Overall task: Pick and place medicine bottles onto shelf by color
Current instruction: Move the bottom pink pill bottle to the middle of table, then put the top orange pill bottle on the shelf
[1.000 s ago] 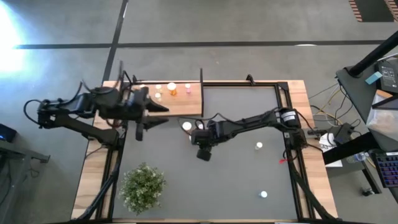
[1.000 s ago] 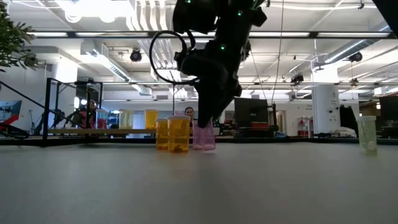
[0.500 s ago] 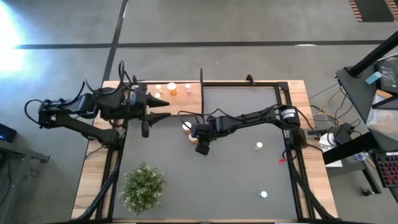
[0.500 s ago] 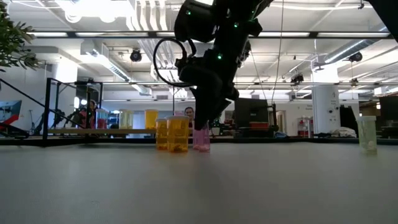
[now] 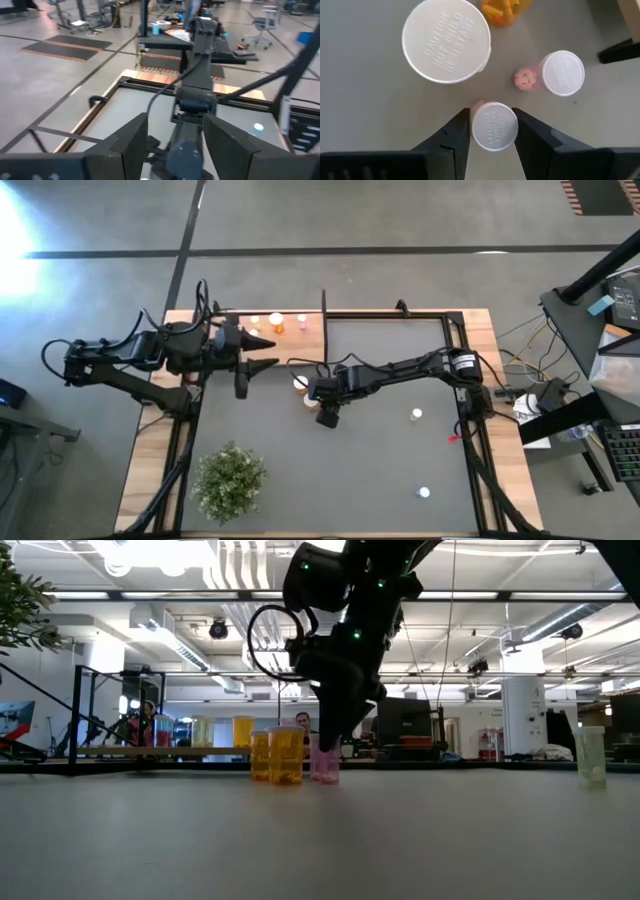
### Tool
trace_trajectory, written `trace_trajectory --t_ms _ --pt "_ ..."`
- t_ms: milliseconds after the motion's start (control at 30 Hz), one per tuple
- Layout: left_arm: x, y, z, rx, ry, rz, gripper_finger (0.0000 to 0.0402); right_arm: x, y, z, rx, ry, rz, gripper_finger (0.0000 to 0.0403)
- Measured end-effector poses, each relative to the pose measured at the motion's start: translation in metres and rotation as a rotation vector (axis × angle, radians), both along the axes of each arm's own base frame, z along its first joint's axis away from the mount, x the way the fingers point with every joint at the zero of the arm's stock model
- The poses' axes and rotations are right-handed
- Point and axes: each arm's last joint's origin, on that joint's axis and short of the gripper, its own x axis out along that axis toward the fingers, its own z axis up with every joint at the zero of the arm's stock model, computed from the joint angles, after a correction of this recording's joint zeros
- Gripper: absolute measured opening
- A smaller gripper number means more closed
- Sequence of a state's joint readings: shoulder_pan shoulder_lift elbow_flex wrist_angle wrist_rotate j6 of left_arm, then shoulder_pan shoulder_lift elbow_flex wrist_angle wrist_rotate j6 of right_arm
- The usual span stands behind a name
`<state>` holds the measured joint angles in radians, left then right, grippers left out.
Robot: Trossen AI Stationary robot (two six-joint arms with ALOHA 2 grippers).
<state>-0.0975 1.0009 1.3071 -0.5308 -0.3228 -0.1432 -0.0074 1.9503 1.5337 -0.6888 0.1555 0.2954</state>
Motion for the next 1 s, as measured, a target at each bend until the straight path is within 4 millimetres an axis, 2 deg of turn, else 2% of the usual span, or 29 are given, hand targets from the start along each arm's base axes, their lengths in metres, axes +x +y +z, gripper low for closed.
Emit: trace_trajectory --t_ms 267,600,833,1000 --pt "-0.001 0.002 0.0 0.008 -0.004 0.052 0.0174 -0.002 0.0 -0.002 0.011 0.021 -0.023 0.0152" --pt "-0.001 0.001 0.0 0.005 -0.004 0.052 0.0174 -0.005 0.001 0.001 0.035 0.035 -0.035 0.0214" --pt "0.002 0.001 -0.001 0.006 0.002 0.052 0.0174 -0.014 0.002 0.042 0.071 -0.074 -0.019 0.0234" --pt "0.009 0.001 -0.004 0.008 0.02 0.052 0.0174 -0.028 0.002 0.073 0.064 -0.133 -0.02 0.0241"
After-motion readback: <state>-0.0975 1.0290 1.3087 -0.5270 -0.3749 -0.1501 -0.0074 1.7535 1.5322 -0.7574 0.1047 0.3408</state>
